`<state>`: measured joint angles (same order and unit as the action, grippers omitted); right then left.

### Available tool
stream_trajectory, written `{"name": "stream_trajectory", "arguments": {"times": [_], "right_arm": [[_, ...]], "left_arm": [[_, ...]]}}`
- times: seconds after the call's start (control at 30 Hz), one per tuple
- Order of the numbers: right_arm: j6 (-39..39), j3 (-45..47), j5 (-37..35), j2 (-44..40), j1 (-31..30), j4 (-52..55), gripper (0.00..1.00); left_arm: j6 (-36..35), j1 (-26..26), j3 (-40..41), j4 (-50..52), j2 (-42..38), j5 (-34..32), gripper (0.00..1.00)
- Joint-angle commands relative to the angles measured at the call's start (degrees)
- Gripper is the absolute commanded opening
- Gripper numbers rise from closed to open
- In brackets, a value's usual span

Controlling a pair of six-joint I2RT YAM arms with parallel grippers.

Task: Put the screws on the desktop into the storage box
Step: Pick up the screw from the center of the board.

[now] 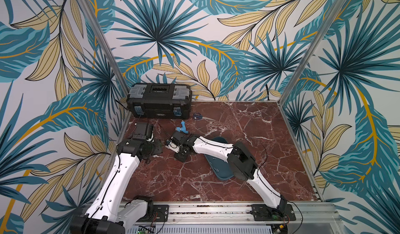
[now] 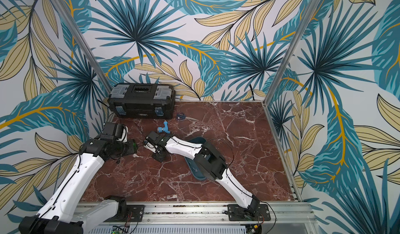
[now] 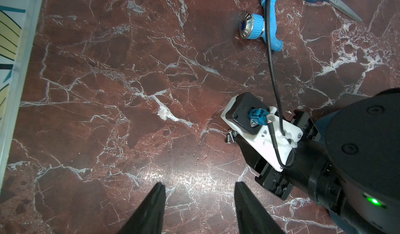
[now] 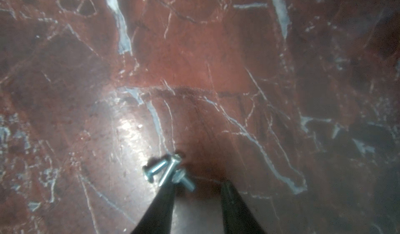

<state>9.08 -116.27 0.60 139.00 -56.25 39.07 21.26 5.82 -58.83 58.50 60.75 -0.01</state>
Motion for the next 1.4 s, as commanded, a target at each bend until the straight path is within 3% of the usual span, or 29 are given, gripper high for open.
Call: {"name": "stream_trajectory", "arguments": {"times": [0.0,0.53,1.03,1.37], "right_arm": [[0.7,0.3,0.2,4.0,-0.3,1.9,0.38],[1.2,-0.8,1.7,6.3,-0.3,2.1,0.28],[-2.2,1.2,0.9,5.0,-0.2,2.2,0.03],[-11.9,17.2,0.4,-9.0,-0.1,-10.8,0.00]], "left_arm": [[-0.6,-0.5,1.7,-0.6,0.0,0.3,0.56],[-0.7,-0.5,1.8,-0.5,0.5,0.6,0.56],[-0.4,-0.5,1.9,-0.5,0.4,0.6,0.56],[-0.3,-0.3,2.0,-0.6,0.4,0.8,0.56]]}}
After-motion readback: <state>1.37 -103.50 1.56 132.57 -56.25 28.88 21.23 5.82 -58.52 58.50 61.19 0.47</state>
